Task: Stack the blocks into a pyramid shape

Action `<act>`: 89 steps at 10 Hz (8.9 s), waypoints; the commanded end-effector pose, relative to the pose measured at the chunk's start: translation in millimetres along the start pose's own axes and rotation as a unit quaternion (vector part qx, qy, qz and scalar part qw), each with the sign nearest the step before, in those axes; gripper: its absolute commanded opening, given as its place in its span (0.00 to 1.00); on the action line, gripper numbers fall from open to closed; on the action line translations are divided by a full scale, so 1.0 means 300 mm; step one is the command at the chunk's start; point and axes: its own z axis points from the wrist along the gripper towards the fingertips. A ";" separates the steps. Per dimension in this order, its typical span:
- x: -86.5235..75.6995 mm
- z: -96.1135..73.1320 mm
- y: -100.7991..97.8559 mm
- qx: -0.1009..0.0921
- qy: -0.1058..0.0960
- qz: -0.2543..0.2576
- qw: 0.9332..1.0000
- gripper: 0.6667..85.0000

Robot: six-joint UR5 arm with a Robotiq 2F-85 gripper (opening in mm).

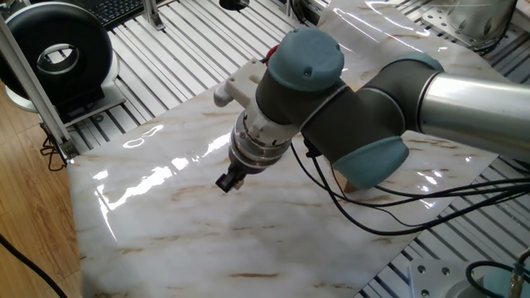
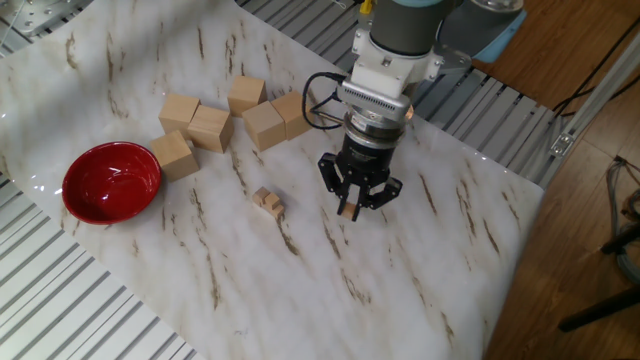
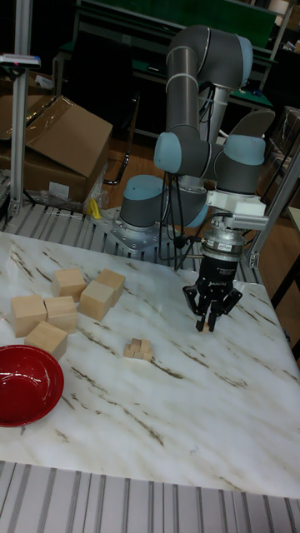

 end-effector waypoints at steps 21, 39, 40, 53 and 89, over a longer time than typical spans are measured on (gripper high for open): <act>-0.127 -0.066 -0.468 -0.017 0.097 -0.423 0.901 0.00; -0.130 0.000 -0.426 -0.050 0.048 -0.324 0.944 0.00; -0.130 0.008 -0.389 -0.045 0.046 -0.265 0.962 0.00; -0.072 0.016 -0.492 -0.039 0.057 -0.636 0.768 0.00; -0.016 0.032 -0.447 -0.090 0.031 -0.619 0.779 0.00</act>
